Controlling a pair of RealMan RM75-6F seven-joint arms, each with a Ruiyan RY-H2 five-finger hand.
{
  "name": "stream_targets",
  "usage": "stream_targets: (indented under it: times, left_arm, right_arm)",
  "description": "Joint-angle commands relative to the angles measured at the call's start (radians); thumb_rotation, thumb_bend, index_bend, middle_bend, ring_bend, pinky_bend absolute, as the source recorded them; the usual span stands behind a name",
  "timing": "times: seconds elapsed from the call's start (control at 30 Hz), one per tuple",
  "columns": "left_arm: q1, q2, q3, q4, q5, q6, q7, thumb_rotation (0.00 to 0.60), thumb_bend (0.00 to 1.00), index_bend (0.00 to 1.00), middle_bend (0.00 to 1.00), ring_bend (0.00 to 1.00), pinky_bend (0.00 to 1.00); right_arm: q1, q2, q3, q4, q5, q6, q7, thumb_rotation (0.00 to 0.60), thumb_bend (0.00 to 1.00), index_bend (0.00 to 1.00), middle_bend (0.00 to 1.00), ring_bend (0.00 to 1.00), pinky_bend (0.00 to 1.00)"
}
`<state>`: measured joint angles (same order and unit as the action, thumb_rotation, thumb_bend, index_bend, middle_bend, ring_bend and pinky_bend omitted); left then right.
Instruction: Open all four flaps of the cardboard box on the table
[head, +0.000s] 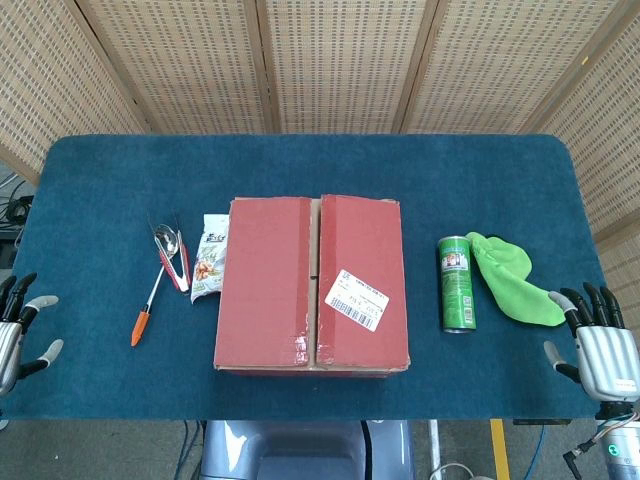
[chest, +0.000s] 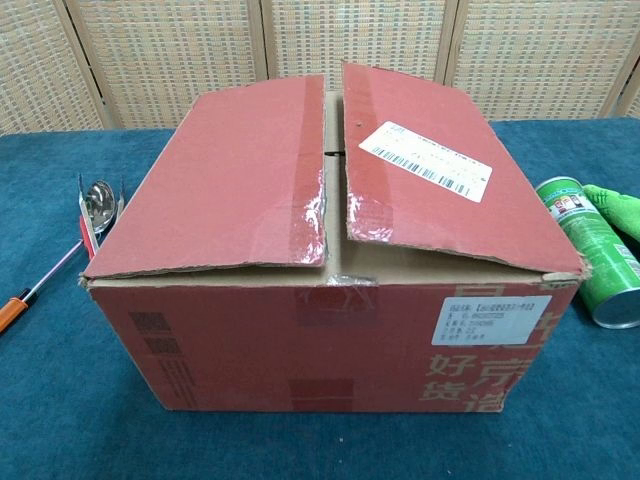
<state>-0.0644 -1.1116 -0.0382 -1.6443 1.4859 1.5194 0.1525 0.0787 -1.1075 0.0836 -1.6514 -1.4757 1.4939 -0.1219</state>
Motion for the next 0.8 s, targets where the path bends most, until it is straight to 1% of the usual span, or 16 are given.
stream_targets:
  times: [0.03, 0.27, 0.6, 0.8]
  left_arm:
    - [0.000, 0.002, 0.002, -0.003, -0.002, -0.004, 0.003, 0.600, 0.26, 0.30, 0.09, 0.03, 0.00]
    - [-0.002, 0.007, 0.003, -0.011, -0.006, -0.012, 0.014, 0.600, 0.26, 0.30, 0.09, 0.03, 0.00]
    - [-0.005, 0.019, 0.001, -0.027, -0.008, -0.018, 0.014, 0.600, 0.27, 0.30, 0.09, 0.03, 0.00]
    - [-0.008, 0.030, -0.002, -0.036, -0.013, -0.024, 0.014, 0.600, 0.27, 0.30, 0.09, 0.03, 0.00]
  right_arm:
    - [0.000, 0.001, -0.001, 0.000, -0.001, -0.001, 0.001, 0.600, 0.34, 0.20, 0.18, 0.00, 0.00]
    - [0.000, 0.002, -0.001, -0.001, -0.003, 0.000, 0.008, 0.600, 0.34, 0.20, 0.18, 0.00, 0.00]
    - [0.004, 0.020, -0.006, -0.007, -0.026, -0.004, 0.062, 0.600, 0.34, 0.20, 0.18, 0.00, 0.00]
    - [0.012, 0.024, -0.004, -0.008, -0.027, -0.016, 0.081, 0.600, 0.37, 0.20, 0.18, 0.00, 0.00]
